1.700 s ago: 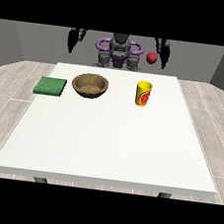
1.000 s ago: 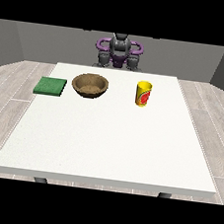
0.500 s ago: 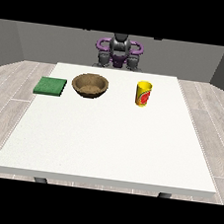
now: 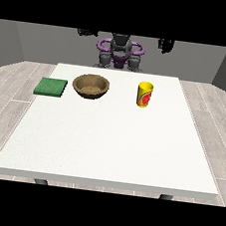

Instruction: Pick the cup and pour the ball into the bowl, then pick the bowl and place it on the pad

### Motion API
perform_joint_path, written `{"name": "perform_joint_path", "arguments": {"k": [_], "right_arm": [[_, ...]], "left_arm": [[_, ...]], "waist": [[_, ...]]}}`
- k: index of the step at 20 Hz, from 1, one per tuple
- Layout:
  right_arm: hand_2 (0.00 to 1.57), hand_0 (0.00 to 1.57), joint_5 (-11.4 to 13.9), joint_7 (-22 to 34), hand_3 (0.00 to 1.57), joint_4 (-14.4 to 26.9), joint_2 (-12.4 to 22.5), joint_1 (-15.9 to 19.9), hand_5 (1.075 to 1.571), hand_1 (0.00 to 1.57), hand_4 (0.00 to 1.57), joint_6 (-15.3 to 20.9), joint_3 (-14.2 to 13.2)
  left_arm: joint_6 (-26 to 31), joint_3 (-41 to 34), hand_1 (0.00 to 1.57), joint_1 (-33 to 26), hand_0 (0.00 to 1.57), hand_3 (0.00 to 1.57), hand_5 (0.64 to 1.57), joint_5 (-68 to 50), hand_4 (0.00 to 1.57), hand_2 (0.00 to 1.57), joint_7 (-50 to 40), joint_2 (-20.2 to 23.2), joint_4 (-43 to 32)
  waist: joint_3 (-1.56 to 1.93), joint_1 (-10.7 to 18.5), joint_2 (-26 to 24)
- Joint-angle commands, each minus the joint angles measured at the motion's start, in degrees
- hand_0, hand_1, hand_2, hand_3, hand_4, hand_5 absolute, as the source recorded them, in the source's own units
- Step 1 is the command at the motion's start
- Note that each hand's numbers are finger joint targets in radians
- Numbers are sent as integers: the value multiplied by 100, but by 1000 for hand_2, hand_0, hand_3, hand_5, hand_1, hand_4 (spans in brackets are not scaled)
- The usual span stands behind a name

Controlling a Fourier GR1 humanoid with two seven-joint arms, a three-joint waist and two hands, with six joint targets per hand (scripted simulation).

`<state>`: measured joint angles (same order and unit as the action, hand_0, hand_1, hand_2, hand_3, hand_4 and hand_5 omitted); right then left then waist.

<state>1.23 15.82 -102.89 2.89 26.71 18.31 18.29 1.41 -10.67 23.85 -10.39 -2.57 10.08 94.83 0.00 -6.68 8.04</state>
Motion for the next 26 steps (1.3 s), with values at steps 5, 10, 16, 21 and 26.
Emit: {"name": "perform_joint_path", "arguments": {"k": [5,10,16,21,26], "right_arm": [[0,0,-516,-155,0,-740,509,-266,1569,0,0,-714,-527],[0,0,-221,115,0,-760,315,6,1567,0,0,-460,-674],[0,0,-440,128,0,-1098,341,-686,1568,0,0,-809,-751],[0,0,-548,587,0,-1164,456,-358,1566,0,0,-850,-1141],[0,0,-1348,-62,0,-1378,836,-736,1568,0,0,-1649,-1768]], "left_arm": [[183,-291,0,-707,0,0,1426,398,0,0,1944,-59,-1272],[512,-363,0,-408,0,0,1400,419,0,0,3025,-13,-2550],[664,-551,0,-232,0,0,1425,418,0,0,3498,208,-3789],[597,-460,0,55,0,0,1439,576,0,0,4007,90,-4625],[440,-758,0,432,0,0,1418,457,0,0,4319,282,-5052]], "waist": [[-3,-358,467],[-5,-184,614],[-2,-227,203],[-4,-190,225],[-2,-632,625]]}}
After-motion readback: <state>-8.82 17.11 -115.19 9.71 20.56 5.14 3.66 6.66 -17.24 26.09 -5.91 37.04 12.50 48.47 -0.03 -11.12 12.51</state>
